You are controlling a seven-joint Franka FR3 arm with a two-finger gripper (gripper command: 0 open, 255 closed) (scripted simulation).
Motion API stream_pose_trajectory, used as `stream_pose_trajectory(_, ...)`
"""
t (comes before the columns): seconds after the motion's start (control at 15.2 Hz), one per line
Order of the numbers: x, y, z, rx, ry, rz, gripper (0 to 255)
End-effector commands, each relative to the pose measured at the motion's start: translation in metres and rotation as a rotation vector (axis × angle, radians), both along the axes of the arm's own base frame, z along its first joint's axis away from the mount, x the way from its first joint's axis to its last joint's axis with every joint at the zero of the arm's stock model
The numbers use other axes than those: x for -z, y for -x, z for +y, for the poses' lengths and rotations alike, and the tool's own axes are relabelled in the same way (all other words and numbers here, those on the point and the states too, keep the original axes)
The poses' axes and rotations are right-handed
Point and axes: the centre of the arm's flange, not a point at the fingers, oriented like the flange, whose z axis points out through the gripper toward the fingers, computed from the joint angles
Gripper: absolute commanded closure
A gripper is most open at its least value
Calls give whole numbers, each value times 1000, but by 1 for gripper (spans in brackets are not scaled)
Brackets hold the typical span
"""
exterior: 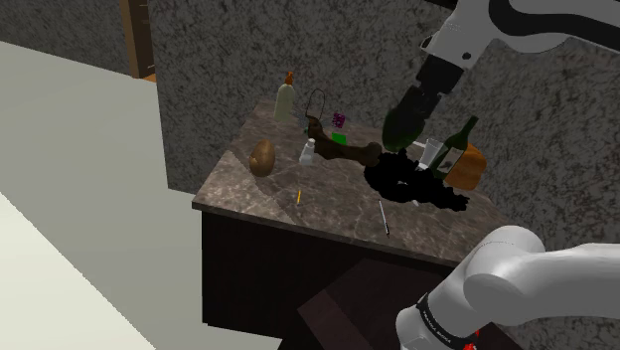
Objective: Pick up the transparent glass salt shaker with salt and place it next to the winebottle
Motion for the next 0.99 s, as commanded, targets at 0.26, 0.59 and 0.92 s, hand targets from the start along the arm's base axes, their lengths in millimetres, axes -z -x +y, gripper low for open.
stream_pose_trajectory(0.26, 36, -31, 8, 104, 15, -37, 0)
stream_pose_trajectory(0.59, 79, -71, 13, 233, 34, -83, 0)
stream_pose_trajectory(0.92, 121, -115, 12, 363, 54, -129, 0)
